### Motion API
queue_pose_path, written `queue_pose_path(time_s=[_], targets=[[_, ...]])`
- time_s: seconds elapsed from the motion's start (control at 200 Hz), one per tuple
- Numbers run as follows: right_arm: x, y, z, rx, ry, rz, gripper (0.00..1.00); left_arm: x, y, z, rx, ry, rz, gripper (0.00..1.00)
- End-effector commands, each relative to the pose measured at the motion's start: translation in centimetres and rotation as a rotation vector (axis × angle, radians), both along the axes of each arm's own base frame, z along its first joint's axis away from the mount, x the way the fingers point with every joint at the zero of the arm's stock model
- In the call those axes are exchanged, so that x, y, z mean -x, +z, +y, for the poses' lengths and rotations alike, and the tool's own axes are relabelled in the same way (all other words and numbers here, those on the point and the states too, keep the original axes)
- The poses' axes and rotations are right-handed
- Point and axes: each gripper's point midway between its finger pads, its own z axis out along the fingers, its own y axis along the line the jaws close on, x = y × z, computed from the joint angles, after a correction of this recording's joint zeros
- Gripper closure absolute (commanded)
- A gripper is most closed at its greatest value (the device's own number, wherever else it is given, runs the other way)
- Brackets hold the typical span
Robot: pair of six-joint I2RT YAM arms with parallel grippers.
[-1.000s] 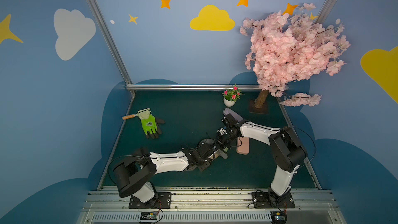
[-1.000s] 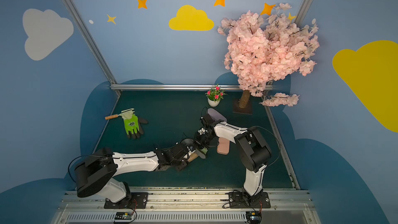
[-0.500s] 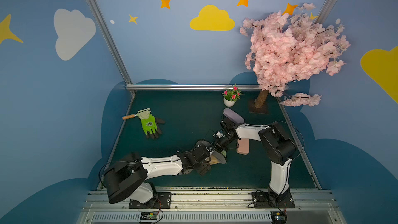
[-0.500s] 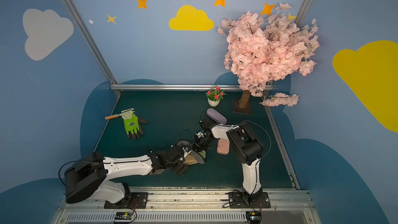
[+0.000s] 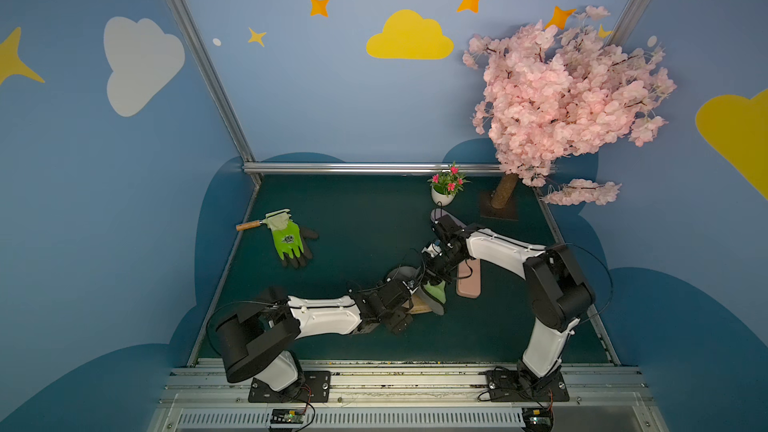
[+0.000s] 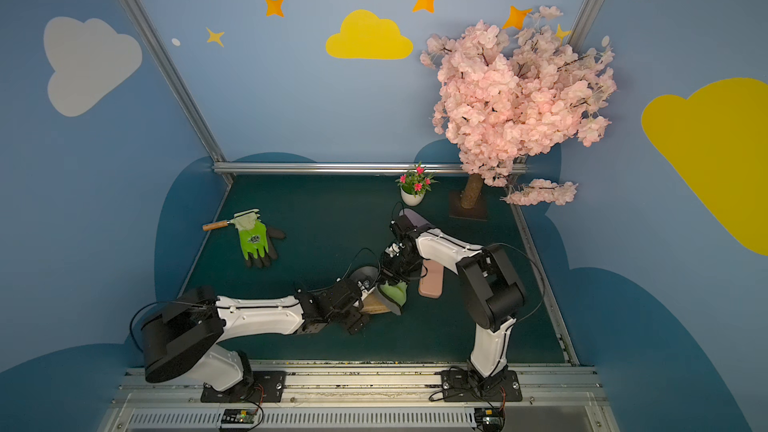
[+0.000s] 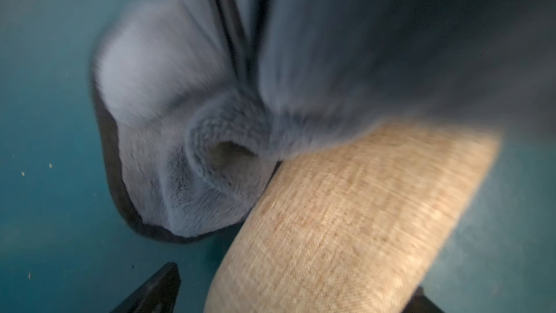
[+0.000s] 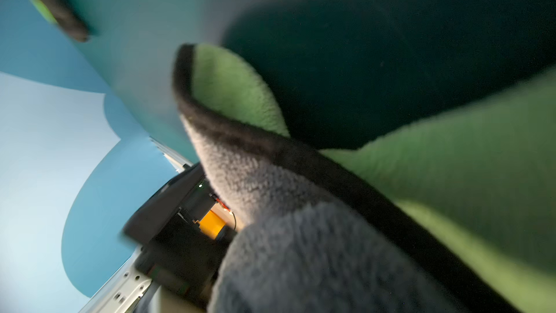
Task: Wipe the eyeglass case
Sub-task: Place the eyeglass case at the center of the board.
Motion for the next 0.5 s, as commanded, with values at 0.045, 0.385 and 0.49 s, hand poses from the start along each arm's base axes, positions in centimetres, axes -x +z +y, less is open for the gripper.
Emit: queue_pose_path(time_s=[0.045, 0.385, 0.49], targets=[[0.1, 3.4, -3.2, 0.046, -0.048, -0.001, 1.0, -2.7, 0.2, 0.0, -0.02, 0.042, -0.124, 0.0], [3.9, 1.9, -0.7, -0.083, -0.138, 0.145, 1.0, -3.2, 0.2, -1.2, -0.001, 0.013, -0.132, 0.0], [5.0, -2.5, -0.7, -0.022, -0.104, 0.251, 1.0, -2.9, 0.6, -1.2, 0.023, 0.003, -0.13, 0.0]])
